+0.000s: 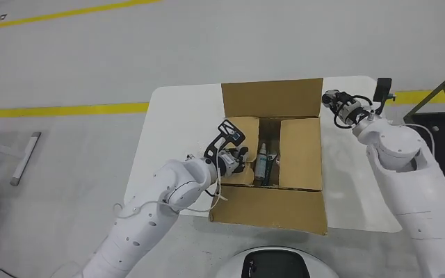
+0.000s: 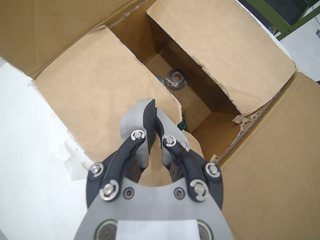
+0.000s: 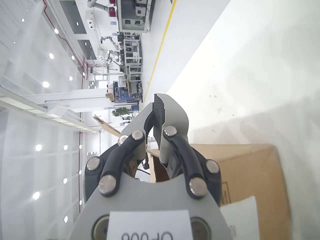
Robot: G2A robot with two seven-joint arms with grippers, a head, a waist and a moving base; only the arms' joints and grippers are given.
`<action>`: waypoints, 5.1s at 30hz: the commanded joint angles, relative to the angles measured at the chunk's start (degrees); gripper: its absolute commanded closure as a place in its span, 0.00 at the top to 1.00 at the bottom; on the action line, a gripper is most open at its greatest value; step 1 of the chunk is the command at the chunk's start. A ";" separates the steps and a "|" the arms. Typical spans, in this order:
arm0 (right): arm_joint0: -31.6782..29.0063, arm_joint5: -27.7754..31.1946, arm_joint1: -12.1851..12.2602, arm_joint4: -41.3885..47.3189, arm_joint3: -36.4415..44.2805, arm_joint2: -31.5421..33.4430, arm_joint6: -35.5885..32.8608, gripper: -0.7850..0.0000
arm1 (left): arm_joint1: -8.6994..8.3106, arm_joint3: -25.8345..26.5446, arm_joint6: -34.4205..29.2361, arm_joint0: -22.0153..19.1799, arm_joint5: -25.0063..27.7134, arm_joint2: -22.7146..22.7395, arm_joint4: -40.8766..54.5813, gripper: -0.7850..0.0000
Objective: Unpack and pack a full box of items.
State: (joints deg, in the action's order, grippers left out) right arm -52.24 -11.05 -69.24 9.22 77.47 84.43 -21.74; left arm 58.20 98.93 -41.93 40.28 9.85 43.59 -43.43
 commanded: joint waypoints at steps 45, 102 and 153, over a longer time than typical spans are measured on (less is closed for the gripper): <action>-15.30 16.03 2.50 0.67 16.84 4.60 -16.57 0.00 | -2.69 8.74 -6.26 14.97 -2.35 21.85 -1.32 1.00; -22.78 14.45 4.35 -26.16 27.84 0.08 -10.50 0.00 | -6.76 15.94 -4.28 33.58 21.74 40.93 -12.64 1.00; -25.45 12.43 5.54 -66.65 45.75 -3.76 -3.53 0.00 | -2.83 8.94 -1.01 13.99 11.60 19.36 -17.88 1.00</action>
State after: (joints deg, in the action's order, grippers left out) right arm -77.48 1.29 -63.73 -53.90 123.59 81.60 -25.37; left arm 55.11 108.53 -43.11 55.18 21.71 64.21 -60.82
